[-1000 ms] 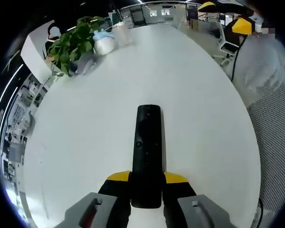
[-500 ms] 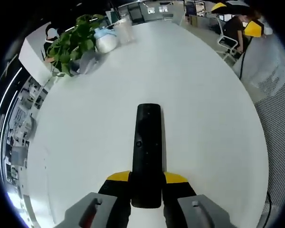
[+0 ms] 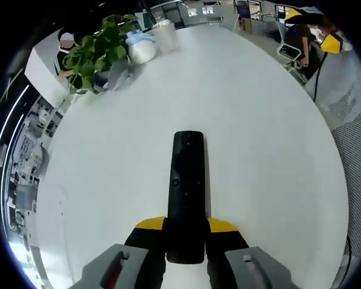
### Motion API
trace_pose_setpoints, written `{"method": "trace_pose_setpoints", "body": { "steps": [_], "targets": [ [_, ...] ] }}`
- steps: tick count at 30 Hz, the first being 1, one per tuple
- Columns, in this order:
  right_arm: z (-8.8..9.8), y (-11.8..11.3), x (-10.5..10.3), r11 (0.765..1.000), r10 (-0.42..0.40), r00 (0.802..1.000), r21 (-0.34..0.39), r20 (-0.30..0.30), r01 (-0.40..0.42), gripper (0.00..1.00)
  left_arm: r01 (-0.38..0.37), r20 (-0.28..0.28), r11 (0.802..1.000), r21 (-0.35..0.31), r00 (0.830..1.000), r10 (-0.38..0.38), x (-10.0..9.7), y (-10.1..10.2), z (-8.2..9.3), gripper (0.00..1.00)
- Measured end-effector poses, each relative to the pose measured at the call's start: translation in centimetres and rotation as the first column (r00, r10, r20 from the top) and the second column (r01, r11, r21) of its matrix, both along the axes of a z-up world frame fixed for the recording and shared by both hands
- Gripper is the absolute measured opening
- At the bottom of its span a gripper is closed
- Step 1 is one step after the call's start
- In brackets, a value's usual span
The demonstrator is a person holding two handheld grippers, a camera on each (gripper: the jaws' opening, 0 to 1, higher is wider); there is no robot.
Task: Press the specified remote control buttons in sequence, fully releasing each button before pressing the next.
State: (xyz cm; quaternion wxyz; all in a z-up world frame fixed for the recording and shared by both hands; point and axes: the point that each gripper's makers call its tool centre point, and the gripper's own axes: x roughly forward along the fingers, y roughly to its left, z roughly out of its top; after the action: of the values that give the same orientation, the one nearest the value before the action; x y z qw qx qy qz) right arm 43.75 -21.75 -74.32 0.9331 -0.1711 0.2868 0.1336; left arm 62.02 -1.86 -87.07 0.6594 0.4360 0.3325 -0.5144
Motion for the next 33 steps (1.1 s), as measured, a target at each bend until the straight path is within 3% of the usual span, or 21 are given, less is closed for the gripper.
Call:
{"method": "trace_pose_setpoints", "body": {
  "steps": [7,33],
  "targets": [
    [-0.1,-0.1,0.0,1.0,-0.003,1.0,-0.001,-0.008,0.003,0.44,-0.014,0.018,1.0,0.013,1.0,0.014,2.0,0.0,0.0,0.24],
    [-0.6,-0.2,-0.2,1.0,0.001,0.999,0.001,-0.033,-0.001,0.39,-0.01,0.052,1.0,0.025,0.999,0.009,5.2,0.0,1.2,0.24]
  ]
}}
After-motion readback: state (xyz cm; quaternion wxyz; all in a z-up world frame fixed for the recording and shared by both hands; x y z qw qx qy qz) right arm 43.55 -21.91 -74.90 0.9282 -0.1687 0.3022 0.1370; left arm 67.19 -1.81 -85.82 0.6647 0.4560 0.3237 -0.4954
